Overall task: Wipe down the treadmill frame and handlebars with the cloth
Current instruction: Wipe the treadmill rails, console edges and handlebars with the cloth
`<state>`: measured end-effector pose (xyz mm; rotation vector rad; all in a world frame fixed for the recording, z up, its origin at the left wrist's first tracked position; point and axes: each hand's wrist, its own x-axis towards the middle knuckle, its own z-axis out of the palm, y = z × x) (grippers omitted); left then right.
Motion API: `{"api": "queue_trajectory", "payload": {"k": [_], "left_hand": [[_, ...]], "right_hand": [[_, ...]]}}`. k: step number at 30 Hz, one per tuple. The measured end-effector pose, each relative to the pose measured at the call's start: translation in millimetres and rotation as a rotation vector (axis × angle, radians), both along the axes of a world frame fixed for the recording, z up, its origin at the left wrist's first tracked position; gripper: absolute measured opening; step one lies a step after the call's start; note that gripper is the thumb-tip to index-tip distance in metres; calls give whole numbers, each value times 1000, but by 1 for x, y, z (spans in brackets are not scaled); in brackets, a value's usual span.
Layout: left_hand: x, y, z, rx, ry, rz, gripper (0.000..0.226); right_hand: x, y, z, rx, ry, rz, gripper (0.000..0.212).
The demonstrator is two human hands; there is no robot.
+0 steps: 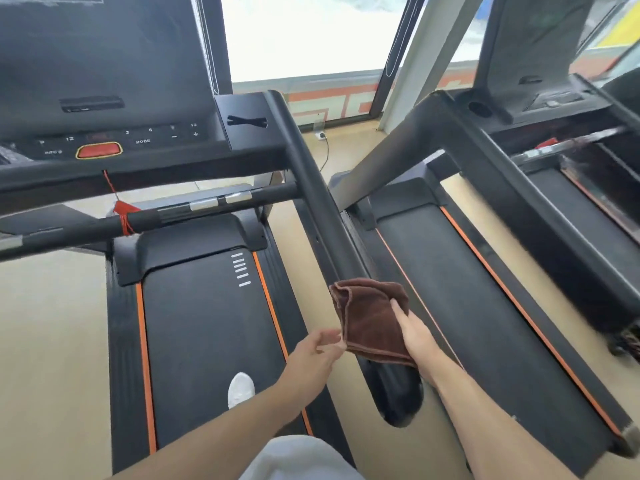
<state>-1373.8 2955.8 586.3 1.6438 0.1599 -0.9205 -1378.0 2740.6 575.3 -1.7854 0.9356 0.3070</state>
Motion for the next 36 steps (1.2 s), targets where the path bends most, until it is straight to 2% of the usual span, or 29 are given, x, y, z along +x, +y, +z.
{"api": "queue_trajectory", "payload": {"k": [2, 6, 8, 10, 12, 14, 16, 17, 20, 23, 25, 29, 31, 34, 36], "left_hand": [[-20, -10, -3, 2, 2, 12, 32], [-52, -23, -1, -63, 25, 74, 66], [-63, -25, 1, -81, 16, 90, 79], [-69, -25, 4, -116, 8, 113, 72], [-72, -23, 10, -212, 18, 136, 54], [-75, -18, 21, -330, 41, 165, 46], [-74, -9, 32, -375, 84, 196, 50], [-73, -4, 36, -368, 100, 191, 52], [-67, 8, 45, -303, 122, 181, 50], [-66, 5, 51, -219, 87, 322, 41], [-69, -4, 57, -142, -13, 417, 35], [-73, -11, 69, -8, -226, 500, 44], [-69, -9, 73, 12, -258, 506, 46], [-65, -8, 74, -37, -214, 509, 44], [-63, -8, 74, -104, -186, 508, 40]], "right_hand": [[-32, -2, 1, 5, -44, -31, 39], [-87, 10, 18, -231, -266, -96, 10], [-104, 21, 37, -255, -397, -107, 7], [-114, 27, 58, -109, -467, -122, 14], [-119, 35, 74, 191, -454, -108, 21], [-120, 41, 81, 448, -416, -43, 40], [-120, 46, 82, 550, -369, 74, 59], [-119, 50, 82, 558, -357, 135, 59], [-118, 69, 82, 483, -374, 137, 40], [-111, 95, 79, 345, -362, 26, 44], [-107, 113, 75, 261, -402, -5, 50], [-99, 134, 85, 26, -502, 23, 36], [-95, 135, 85, 0, -504, 44, 34], [-92, 126, 82, 50, -520, 65, 37], [-95, 118, 86, 58, -549, 60, 27]]}}
